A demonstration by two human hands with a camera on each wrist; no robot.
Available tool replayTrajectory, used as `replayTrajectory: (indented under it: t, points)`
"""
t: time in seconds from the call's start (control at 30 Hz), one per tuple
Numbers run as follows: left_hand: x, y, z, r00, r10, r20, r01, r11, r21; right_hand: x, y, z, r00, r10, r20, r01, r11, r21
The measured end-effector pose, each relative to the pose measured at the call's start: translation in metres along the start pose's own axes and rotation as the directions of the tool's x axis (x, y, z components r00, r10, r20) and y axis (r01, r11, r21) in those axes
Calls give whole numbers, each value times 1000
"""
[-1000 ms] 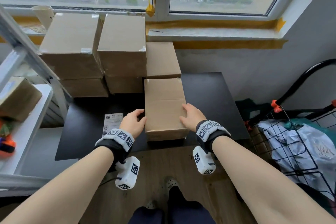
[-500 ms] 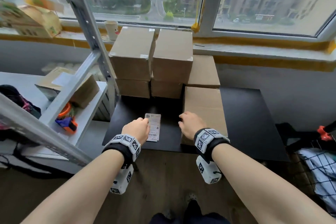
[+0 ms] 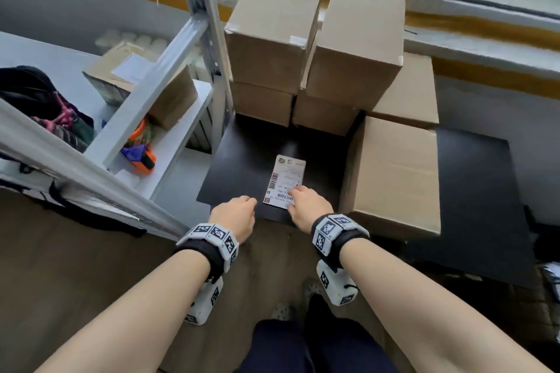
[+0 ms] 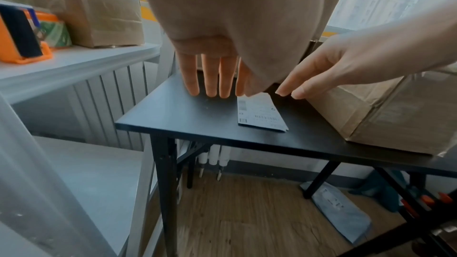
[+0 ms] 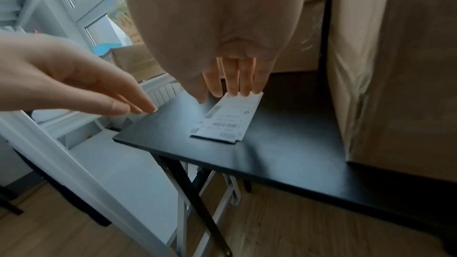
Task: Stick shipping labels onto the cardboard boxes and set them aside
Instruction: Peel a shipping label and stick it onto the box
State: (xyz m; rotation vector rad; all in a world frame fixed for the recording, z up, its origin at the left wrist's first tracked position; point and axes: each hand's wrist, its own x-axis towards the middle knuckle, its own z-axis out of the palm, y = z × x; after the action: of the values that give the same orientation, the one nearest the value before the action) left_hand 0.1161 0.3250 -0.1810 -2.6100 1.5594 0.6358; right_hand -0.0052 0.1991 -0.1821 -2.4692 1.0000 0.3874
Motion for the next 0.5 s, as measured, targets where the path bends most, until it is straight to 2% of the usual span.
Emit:
replayTrajectory:
  t: [0.2, 0.37, 0.5]
  points:
    - [18, -11, 23, 999, 7, 38, -4, 997, -82, 25, 0, 28, 998, -69, -12, 70, 996, 64]
    - [30, -14, 35, 999, 50, 16, -47, 990, -129, 36, 5, 39, 998, -66, -1, 66, 995, 80]
    - [32, -12, 39, 998, 32, 54, -21, 981, -195, 38, 9, 43, 999, -47, -8, 47, 995, 83]
